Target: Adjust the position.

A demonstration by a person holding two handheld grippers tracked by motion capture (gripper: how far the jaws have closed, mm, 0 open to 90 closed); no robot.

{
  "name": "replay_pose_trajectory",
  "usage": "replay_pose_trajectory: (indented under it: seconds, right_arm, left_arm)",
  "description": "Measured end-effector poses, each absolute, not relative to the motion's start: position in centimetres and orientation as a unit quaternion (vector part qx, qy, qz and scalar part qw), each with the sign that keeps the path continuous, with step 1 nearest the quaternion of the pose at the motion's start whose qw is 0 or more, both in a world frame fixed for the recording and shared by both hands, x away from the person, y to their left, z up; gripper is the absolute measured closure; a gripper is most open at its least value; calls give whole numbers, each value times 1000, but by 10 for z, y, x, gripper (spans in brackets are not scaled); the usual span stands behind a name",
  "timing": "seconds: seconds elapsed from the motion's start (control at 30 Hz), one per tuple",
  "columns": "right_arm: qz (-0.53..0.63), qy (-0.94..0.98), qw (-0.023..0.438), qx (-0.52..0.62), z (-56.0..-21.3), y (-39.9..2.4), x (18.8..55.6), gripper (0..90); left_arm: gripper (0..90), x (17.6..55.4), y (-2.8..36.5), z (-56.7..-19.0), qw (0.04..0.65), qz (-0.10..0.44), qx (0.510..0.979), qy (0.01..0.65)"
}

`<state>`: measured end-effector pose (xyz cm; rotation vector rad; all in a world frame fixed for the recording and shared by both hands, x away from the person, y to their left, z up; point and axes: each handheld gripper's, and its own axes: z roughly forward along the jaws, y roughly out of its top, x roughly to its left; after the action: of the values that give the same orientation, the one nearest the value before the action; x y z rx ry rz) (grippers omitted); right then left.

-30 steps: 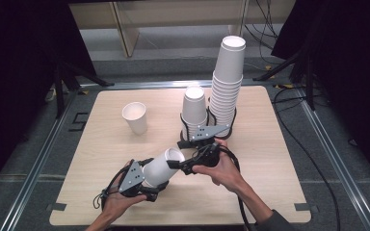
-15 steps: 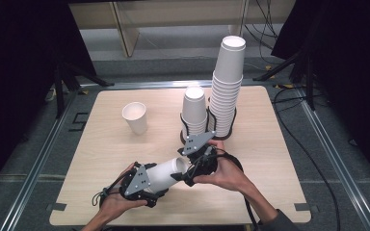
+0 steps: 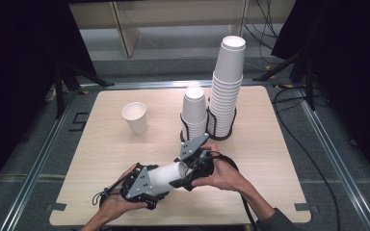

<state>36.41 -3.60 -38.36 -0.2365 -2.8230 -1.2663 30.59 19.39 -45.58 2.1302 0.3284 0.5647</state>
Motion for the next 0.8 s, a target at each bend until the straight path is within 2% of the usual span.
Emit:
replay_pose_trajectory:
  seconds: [0.07,0.17,0.5,0.63,0.8]
  right_arm:
    - [-412,-906,39,-94,-383,-39,364,249]
    - [-426,-901,32,-78,-382,-41,367,252]
    - [-469,-876,75,-92,-382,-53,377,255]
    - [-473,-872,79,-92,-381,-54,377,255]
    - [-474,-872,78,-91,-380,-55,378,254]
  left_arm:
    - [112,307,194,-456,455,221,853,132]
    - [101,308,196,-455,457,224,852,125]
    - [71,310,206,-454,541,209,806,120]
    - [66,309,207,-454,554,210,797,118]
    - [103,308,207,-451,538,216,807,114]
